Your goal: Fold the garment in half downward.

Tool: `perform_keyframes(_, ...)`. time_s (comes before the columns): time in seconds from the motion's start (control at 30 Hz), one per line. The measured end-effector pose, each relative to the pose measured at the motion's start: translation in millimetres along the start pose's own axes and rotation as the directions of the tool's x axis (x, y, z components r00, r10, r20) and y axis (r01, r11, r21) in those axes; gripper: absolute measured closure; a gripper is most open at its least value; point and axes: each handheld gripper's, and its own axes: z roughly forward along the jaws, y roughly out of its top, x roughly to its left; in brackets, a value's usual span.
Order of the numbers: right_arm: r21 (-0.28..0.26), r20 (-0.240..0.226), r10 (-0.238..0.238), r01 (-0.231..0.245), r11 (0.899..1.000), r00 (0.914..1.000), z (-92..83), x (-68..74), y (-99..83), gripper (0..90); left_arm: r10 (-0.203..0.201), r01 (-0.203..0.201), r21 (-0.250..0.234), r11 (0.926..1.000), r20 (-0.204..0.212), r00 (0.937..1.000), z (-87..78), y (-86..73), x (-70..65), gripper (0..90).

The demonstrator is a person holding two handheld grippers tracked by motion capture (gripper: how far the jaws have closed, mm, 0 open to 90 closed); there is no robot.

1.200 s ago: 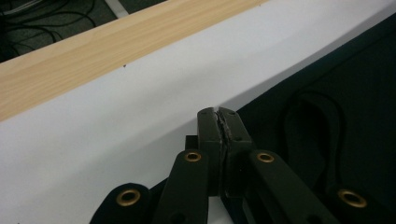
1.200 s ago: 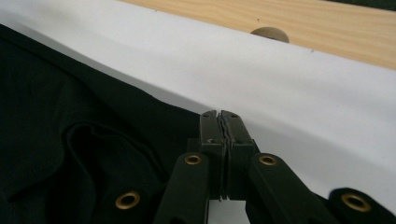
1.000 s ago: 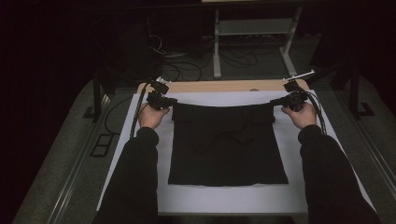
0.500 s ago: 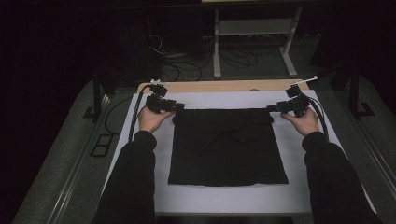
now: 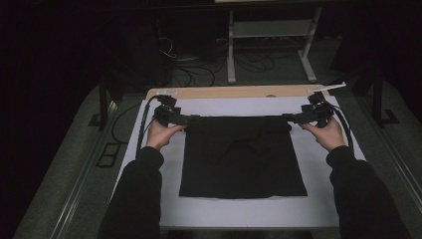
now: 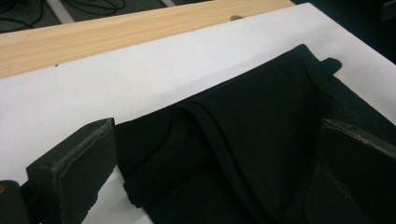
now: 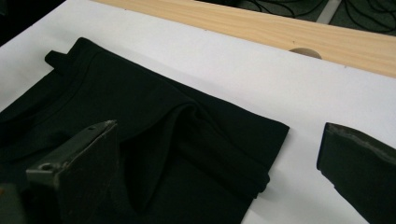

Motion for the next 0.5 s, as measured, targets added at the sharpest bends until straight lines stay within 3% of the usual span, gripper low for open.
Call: perform_keyframes(0.5,0.016,-0.064,-0.055,0.056,0.998,0.9964,4.3,26.0,-4.1,0.0,0.035,-0.034,-0.025,0.9991,0.031,0.9989,-13.9,-13.4,-17.1,0.0)
